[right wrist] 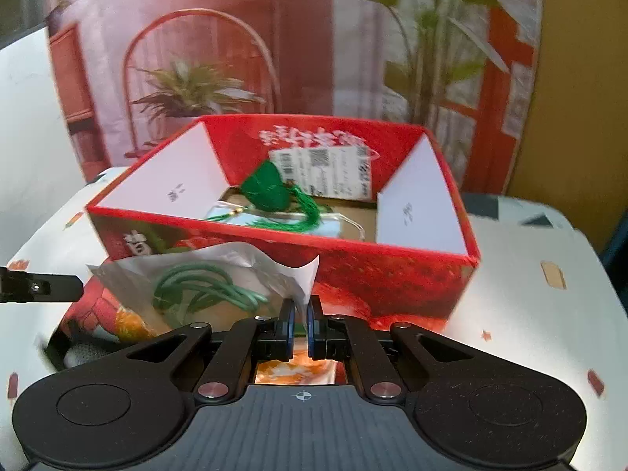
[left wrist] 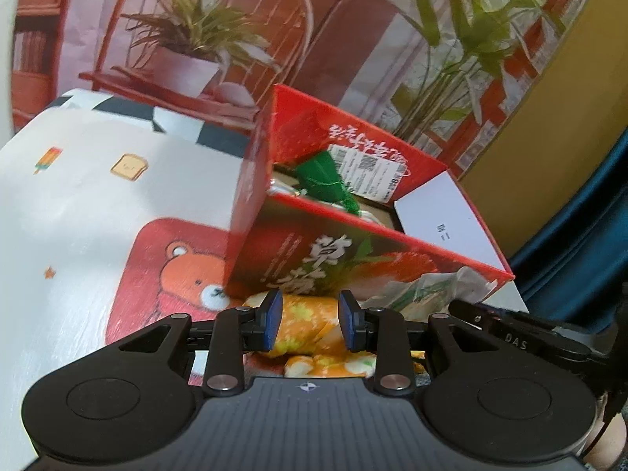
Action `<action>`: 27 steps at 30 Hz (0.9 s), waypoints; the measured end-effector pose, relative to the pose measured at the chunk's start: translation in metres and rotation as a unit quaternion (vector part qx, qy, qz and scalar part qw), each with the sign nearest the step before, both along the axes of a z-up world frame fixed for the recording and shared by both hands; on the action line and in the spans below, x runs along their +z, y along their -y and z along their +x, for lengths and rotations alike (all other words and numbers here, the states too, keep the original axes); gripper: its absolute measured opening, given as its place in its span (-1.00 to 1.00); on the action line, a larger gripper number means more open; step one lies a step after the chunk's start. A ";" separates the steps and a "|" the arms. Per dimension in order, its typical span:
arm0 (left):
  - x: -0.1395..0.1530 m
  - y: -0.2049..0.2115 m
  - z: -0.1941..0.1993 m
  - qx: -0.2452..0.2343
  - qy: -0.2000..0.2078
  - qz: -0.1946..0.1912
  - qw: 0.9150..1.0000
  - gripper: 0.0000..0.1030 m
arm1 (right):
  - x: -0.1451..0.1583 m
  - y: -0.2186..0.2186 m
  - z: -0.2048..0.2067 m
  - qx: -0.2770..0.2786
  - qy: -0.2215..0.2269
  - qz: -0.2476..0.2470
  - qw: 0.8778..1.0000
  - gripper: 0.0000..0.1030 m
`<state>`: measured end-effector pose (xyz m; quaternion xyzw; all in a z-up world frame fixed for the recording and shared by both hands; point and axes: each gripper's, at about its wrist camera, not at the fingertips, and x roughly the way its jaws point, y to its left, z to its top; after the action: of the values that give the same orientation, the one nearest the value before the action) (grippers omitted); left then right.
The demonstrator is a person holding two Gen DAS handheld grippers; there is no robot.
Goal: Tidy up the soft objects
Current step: 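Lift the white bag with both grippers up over the red box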
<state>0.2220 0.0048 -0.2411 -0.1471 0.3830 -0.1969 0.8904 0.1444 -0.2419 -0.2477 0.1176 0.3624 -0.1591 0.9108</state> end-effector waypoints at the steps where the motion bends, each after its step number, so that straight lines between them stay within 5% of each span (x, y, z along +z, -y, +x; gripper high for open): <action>1: 0.001 0.003 0.001 -0.005 0.001 0.002 1.000 -0.36 | -0.002 0.004 -0.001 -0.007 0.000 0.012 1.000 -0.89; 27: -0.028 0.071 0.034 -0.103 -0.017 0.069 0.992 -0.24 | -0.021 0.016 -0.001 -0.011 0.010 0.059 0.998 -0.90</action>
<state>0.2562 -0.0661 -0.2688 -0.0489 0.4239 -0.2580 0.8668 0.1434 -0.2578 -0.2683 0.1766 0.3603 -0.1468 0.9041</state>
